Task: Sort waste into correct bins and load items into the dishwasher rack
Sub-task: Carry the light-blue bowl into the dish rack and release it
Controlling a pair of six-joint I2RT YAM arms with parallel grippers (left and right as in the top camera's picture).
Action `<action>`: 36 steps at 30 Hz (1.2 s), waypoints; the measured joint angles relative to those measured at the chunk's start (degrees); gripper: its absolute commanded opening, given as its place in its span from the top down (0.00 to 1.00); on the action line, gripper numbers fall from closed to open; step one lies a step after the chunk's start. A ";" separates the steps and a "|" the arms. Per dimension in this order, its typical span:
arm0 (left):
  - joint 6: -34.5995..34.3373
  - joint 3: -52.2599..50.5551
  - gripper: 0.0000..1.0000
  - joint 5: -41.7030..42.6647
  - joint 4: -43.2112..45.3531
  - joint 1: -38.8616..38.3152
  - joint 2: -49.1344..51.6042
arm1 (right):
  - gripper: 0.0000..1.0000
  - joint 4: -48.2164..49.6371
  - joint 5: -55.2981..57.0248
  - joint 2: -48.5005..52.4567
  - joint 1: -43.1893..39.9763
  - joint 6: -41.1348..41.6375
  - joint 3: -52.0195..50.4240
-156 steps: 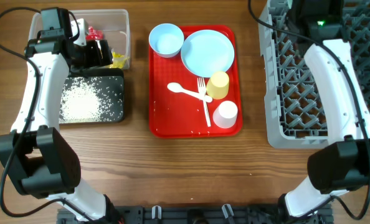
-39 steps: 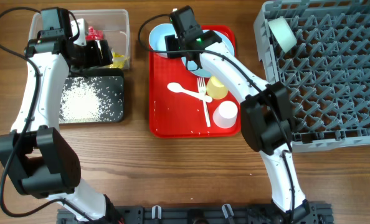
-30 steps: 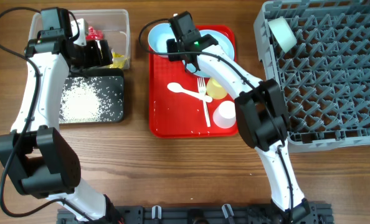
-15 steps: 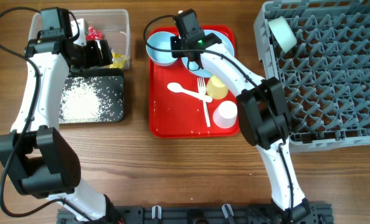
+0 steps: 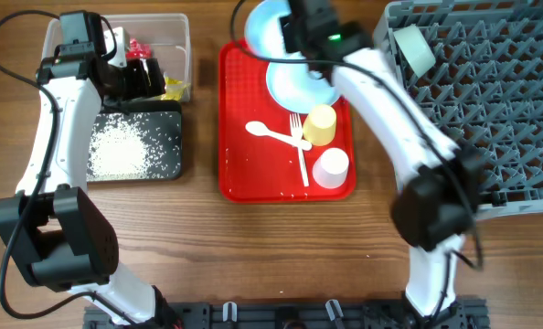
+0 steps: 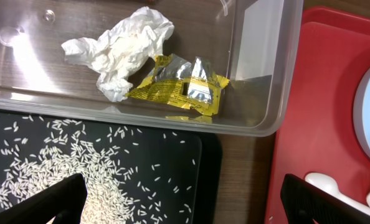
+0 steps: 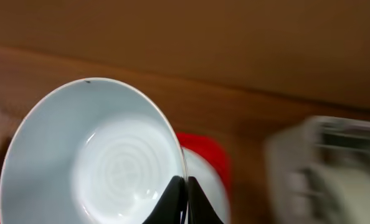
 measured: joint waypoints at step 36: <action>0.00 0.00 0.00 -0.02 -0.02 0.00 0.00 | 0.96 -18.69 44.68 -7.65 -18.05 -6.86 -19.67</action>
